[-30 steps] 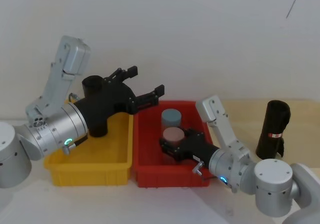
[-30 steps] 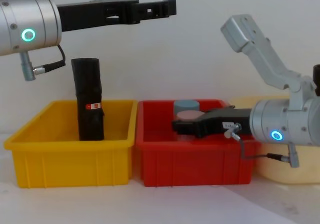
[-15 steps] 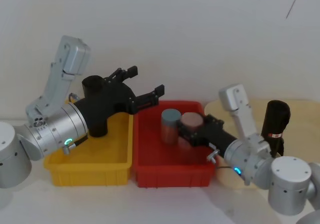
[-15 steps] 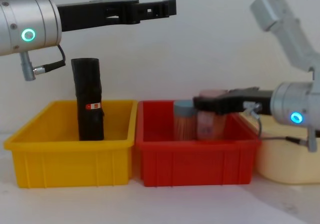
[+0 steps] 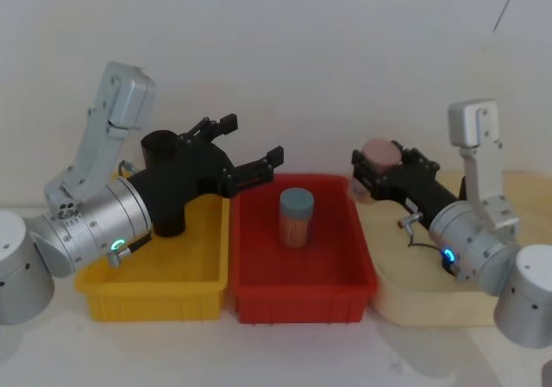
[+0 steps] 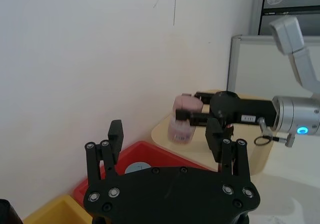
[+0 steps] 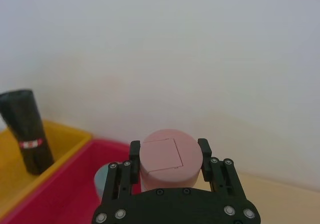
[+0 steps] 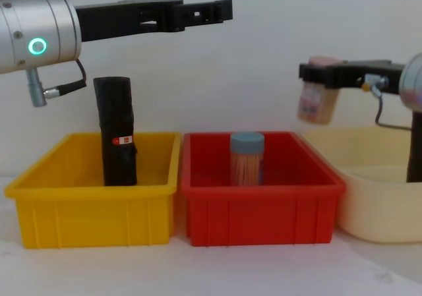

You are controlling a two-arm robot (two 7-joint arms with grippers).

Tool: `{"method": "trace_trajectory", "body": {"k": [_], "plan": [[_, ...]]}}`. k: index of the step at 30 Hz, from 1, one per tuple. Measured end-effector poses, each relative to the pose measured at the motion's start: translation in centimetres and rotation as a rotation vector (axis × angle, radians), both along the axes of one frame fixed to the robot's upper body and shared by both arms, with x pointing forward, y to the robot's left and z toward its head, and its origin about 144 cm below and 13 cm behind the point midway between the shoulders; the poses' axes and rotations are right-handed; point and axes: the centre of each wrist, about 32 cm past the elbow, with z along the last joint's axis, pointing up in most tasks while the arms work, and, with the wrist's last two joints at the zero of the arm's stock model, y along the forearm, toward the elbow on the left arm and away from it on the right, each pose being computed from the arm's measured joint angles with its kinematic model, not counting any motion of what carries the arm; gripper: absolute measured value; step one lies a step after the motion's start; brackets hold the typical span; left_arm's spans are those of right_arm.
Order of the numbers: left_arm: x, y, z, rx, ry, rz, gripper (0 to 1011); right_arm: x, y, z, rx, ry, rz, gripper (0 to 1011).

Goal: Pick up the garbage bag with the one hand and transfer it to the other hand.

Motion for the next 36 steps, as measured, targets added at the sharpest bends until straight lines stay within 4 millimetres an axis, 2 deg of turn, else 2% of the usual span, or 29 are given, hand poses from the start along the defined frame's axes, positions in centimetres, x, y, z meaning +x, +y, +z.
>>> {"method": "trace_trajectory", "body": {"k": [12,27,33,34,36], "plan": [[0.0,0.0,0.0,0.000,0.000,0.000,1002,-0.1,-1.2,1.2,0.045,-0.010,-0.053,669],[0.0,0.0,0.0,0.000,0.000,0.000,1002,-0.4,-1.9,-0.1,-0.049,0.079,-0.075,669],[0.0,0.0,0.0,0.000,0.000,0.000,1002,-0.6,-1.9,-0.7,-0.088,0.104,-0.082,830],[0.0,0.0,0.0,0.000,0.000,0.000,1002,-0.6,-1.9,-0.8,-0.094,0.108,-0.083,883],[0.0,0.0,0.0,0.000,0.000,0.000,1002,-0.6,-1.9,-0.9,-0.100,0.112,-0.084,915]]}}
